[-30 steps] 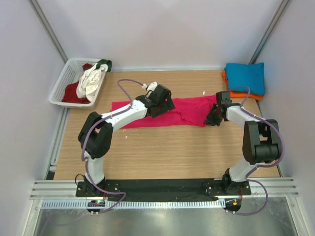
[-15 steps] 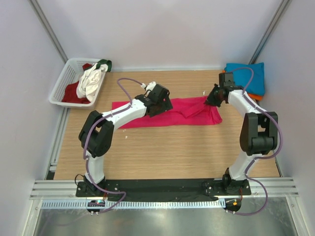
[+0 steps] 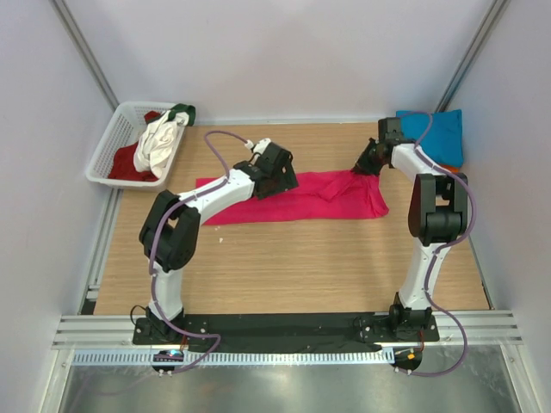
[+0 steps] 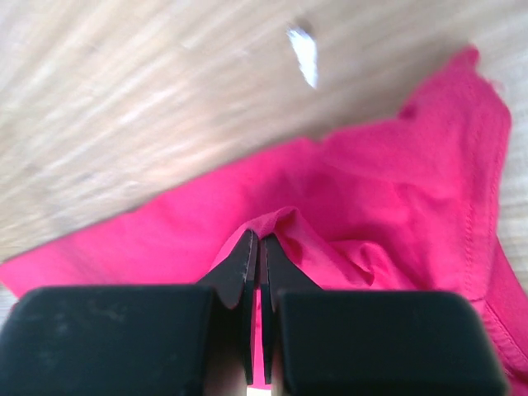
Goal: Fold and stack the t-shirts
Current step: Fold the tshirt
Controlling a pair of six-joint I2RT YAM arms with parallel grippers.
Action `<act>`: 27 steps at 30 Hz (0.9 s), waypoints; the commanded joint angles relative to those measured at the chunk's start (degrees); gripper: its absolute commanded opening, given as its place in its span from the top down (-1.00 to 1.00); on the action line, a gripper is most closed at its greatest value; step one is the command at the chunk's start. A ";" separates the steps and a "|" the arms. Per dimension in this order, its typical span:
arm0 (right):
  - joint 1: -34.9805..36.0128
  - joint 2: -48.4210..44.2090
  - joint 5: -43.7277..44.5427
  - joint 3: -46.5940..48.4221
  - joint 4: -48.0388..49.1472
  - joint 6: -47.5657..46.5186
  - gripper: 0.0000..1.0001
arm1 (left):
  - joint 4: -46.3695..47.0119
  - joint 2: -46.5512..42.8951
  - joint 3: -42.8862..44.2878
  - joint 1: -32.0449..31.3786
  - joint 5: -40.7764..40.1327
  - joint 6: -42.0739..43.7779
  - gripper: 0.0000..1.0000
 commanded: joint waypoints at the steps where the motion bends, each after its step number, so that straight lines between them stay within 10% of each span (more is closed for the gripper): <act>1: -0.16 -0.30 -1.45 4.77 2.22 -0.84 0.92 | 1.11 0.52 2.52 0.90 -0.24 2.02 -0.64; 27: -0.33 -5.92 4.34 -2.16 -4.99 -5.76 0.92 | 2.60 10.18 14.28 0.38 9.43 -4.12 -0.63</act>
